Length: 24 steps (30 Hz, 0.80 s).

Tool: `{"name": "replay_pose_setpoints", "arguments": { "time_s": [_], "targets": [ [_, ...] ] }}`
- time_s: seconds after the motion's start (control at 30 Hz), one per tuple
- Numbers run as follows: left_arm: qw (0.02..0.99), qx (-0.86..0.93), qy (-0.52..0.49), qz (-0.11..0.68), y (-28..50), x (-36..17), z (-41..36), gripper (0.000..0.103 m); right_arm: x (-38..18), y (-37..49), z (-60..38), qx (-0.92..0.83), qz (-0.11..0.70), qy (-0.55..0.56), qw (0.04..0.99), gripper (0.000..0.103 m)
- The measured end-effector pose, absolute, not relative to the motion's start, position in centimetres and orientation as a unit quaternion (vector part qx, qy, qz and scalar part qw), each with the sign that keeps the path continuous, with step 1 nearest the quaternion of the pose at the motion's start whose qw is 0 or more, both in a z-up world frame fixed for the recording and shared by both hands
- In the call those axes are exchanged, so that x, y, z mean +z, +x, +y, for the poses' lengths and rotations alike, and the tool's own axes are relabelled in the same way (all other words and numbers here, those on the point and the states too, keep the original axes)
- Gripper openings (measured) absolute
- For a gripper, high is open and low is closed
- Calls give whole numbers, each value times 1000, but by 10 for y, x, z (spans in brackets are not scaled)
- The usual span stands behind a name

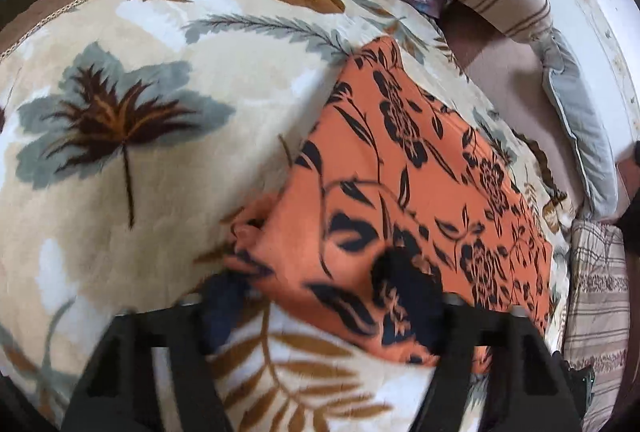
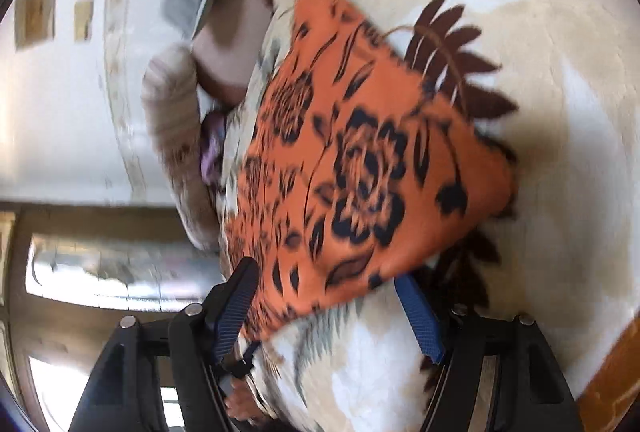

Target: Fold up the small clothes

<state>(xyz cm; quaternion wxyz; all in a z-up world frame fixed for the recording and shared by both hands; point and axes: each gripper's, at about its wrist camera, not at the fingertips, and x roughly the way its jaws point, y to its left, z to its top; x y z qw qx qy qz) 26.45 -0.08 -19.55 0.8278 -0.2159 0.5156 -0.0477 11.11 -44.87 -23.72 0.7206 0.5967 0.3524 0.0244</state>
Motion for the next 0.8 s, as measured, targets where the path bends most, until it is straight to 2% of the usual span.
{"name": "replay_pose_setpoints", "arguments": {
  "time_s": [0.2, 0.23, 0.27, 0.3, 0.33, 0.4, 0.47, 0.6, 0.8],
  "targets": [
    [829, -46, -237, 505, 274, -198, 4, 59, -230, 144, -451, -24, 330, 550, 766, 73],
    [831, -45, -236, 502, 275, -198, 4, 54, -229, 146, -451, -28, 328, 545, 771, 67],
    [833, -44, -233, 500, 275, -198, 3, 45, -228, 149, -449, -33, 328, 538, 775, 57],
    [833, -46, -234, 499, 277, -199, 3, 41, -229, 152, -451, -38, 336, 532, 776, 31],
    [831, -50, -240, 499, 278, -200, 4, 33, -232, 153, -451, -46, 346, 528, 774, 27],
    [831, -50, -248, 495, 276, -198, 5, 27, -230, 148, -455, -51, 337, 532, 776, 24],
    [837, -51, -239, 490, 274, -193, 3, 23, -210, 147, -449, -53, 320, 489, 810, 22],
    [848, -59, -230, 475, 263, -175, 3, 21, -179, 134, -434, -57, 299, 424, 853, 20],
    [854, -71, -208, 472, 235, -157, 11, 21, -171, 99, -423, -58, 315, 413, 853, 20]
  ]
}}
